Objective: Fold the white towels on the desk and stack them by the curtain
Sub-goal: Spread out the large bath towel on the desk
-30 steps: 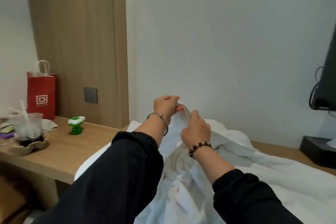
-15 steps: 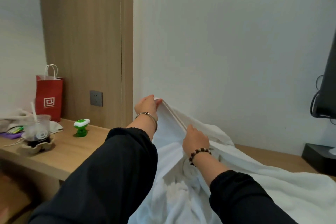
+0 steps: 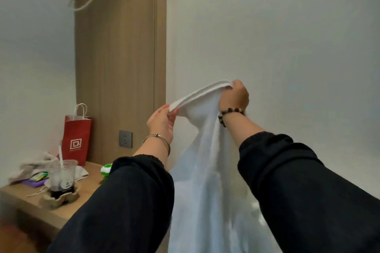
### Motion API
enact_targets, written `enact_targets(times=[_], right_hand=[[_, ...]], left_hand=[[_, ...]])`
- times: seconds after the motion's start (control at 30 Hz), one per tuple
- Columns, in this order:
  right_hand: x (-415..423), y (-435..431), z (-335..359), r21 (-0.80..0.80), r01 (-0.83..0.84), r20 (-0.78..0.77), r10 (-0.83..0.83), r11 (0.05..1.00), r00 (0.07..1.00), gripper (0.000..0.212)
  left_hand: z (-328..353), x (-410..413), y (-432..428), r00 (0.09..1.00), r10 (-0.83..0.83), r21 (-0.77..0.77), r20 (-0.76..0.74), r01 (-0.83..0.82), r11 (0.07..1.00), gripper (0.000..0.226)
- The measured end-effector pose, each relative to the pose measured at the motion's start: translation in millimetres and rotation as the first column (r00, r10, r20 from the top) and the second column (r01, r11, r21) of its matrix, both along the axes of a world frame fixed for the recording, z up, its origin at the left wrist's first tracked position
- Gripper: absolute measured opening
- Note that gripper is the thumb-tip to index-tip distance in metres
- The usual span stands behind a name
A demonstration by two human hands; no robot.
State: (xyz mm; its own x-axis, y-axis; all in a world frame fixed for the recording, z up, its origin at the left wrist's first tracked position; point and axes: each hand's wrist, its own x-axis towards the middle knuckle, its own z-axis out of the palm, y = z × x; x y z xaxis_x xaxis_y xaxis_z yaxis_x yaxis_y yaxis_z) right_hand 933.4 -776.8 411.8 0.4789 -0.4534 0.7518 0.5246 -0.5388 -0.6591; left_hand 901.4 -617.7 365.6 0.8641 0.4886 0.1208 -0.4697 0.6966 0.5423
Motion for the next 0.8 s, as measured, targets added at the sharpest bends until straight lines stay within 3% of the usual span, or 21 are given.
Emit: enact_targets(times=[0.03,0.07,0.1,0.13,0.17,0.2,0.27,0.3,0.33,0.4,0.47,0.5,0.57,0.63,0.7,0.77,0.8], right_hand=[[-1,10,7,-0.007,-0.061,0.043,0.061,0.998,0.997,0.025],[3,17,6,-0.109,-0.117,-0.018,0.116,0.987,0.993,0.02],[10,21,-2,-0.276,-0.184,-0.223,0.123,0.943,0.967,0.016],[14,20,-12,-0.413,-0.266,-0.46,0.052,0.871,0.887,0.02],[18,17,-21,-0.482,-0.285,-0.567,-0.047,0.829,0.823,0.025],[20,15,-27,-0.524,-0.236,-0.53,-0.096,0.819,0.843,0.028],[18,20,-40,-0.465,-0.091,-0.269,-0.042,0.881,0.962,0.031],[15,25,-45,-0.375,-0.107,-0.214,0.027,0.921,0.977,0.032],[15,28,-48,-0.286,-0.218,-0.251,0.147,0.933,0.957,0.033],[16,33,-54,-0.092,-0.556,-0.514,0.439,0.826,0.737,0.028],[14,31,-65,0.068,-0.727,-0.665,0.575,0.683,0.477,0.014],[14,30,-69,0.091,-0.757,-0.686,0.591,0.648,0.424,0.013],[15,29,-79,0.068,-0.773,-0.704,0.58,0.63,0.411,0.016],[13,28,-87,0.015,-0.78,-0.723,0.545,0.626,0.424,0.021],[12,23,-91,-0.07,-0.763,-0.738,0.481,0.642,0.473,0.027],[13,16,-95,-0.105,-0.746,-0.748,0.443,0.657,0.495,0.031],[13,13,-97,-0.109,-0.745,-0.755,0.434,0.658,0.493,0.033]], left_hand=[[5,-1,3,1.0,-0.019,0.003,0.011,0.019,1.0,0.008],[6,-2,8,1.0,-0.03,-0.002,0.005,0.03,1.0,0.01],[3,-3,15,0.999,-0.035,-0.019,-0.014,0.034,0.999,0.011],[-3,-4,22,0.999,-0.032,-0.042,-0.043,0.031,0.999,0.013],[-9,-5,31,0.997,-0.021,-0.062,-0.081,0.016,0.998,0.014],[-16,-6,39,0.993,-0.008,-0.078,-0.118,-0.002,0.997,0.015],[-24,-9,51,0.991,0.002,-0.121,-0.132,-0.018,0.992,0.012],[-26,-10,54,0.993,0.002,-0.145,-0.117,-0.019,0.989,0.009],[-27,-12,56,0.994,0.01,-0.16,-0.107,-0.027,0.987,0.007],[-33,-12,62,0.991,0.054,-0.142,-0.123,-0.071,0.987,0.01],[-44,-10,73,0.983,0.091,-0.043,-0.161,-0.099,0.994,0.017],[-50,-10,79,0.981,0.083,0.034,-0.173,-0.079,0.996,0.023],[-63,-10,90,0.984,0.021,0.222,-0.179,0.02,0.975,0.036],[-74,-12,98,0.98,0.042,0.506,-0.197,0.064,0.86,0.043],[-82,-15,104,0.951,0.263,0.829,-0.161,-0.015,0.559,0.029],[-87,-19,107,0.914,0.404,0.953,-0.036,-0.09,0.289,0.013],[-88,-20,108,0.899,0.438,0.969,0.022,-0.127,0.212,0.013]])
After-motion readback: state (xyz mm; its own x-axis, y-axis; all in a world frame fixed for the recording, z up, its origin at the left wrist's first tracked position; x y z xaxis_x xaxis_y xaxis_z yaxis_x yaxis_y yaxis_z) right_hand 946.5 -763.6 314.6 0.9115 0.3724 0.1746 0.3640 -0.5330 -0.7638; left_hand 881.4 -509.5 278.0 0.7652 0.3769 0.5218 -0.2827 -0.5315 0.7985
